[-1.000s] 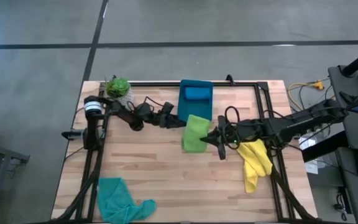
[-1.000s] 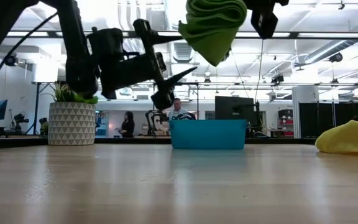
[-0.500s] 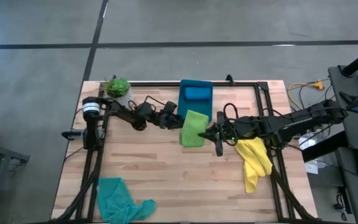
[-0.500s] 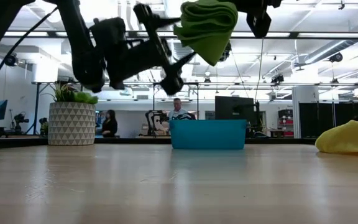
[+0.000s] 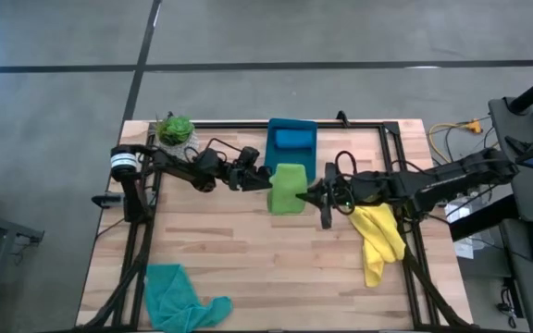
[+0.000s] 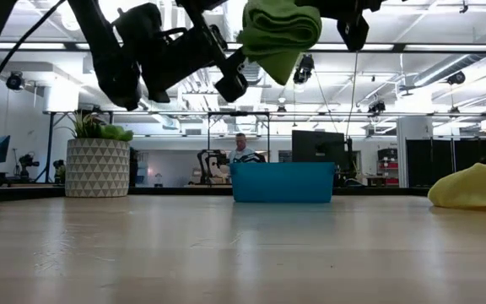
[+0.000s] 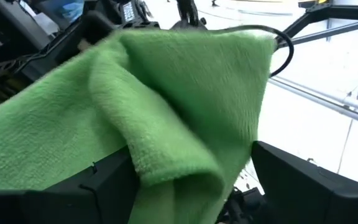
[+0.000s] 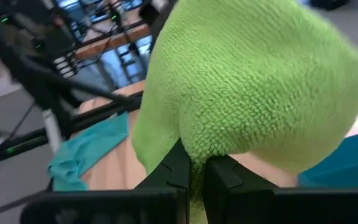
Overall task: Fold microfiber towels
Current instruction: Put the green microfiber cloth into the blue bin
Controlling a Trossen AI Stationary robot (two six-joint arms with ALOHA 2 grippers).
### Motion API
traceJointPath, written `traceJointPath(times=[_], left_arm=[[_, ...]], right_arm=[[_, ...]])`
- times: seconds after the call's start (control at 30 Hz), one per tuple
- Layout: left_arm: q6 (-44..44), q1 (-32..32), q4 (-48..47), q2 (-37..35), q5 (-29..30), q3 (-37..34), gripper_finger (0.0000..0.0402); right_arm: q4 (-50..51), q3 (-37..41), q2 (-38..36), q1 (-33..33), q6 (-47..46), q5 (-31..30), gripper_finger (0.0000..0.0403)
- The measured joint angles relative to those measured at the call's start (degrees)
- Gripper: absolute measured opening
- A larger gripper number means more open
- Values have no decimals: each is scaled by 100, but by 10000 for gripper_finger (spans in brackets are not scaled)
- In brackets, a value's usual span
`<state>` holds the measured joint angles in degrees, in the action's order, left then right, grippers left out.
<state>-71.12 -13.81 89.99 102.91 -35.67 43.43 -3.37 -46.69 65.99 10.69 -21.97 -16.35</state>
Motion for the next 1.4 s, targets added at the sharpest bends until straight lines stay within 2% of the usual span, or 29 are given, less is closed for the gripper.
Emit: traceJointPath(times=[0.1, 0.23, 0.43, 0.77, 1.03, 1.13, 1.2, 1.4], left_arm=[[-30, 1, 3, 0, -23, -13, 286], [-27, -2, 1, 0, -24, -37, 286], [-13, -2, 1, 0, 190, -11, 286], [-14, 1, -117, 0, 521, 34, 286], [320, 70, -820, 0, 537, 229, 280], [638, 111, -1237, 0, 530, 385, 247], [859, 124, -1500, 0, 512, 478, 207], [1227, 101, -1857, 0, 511, 586, 30]], right_arm=[[23, 7, -117, -24, 1, -335, 13], [247, 54, -295, -137, -124, -425, 13], [503, 65, -193, -199, -393, 27, 13], [388, 65, 12, -253, -411, 6, 13], [323, 62, 50, -470, -399, 70, 13], [288, 47, 143, -513, -399, 286, 13], [292, 38, 204, -511, -399, 325, 13], [307, 25, 240, -511, -399, 327, 13]])
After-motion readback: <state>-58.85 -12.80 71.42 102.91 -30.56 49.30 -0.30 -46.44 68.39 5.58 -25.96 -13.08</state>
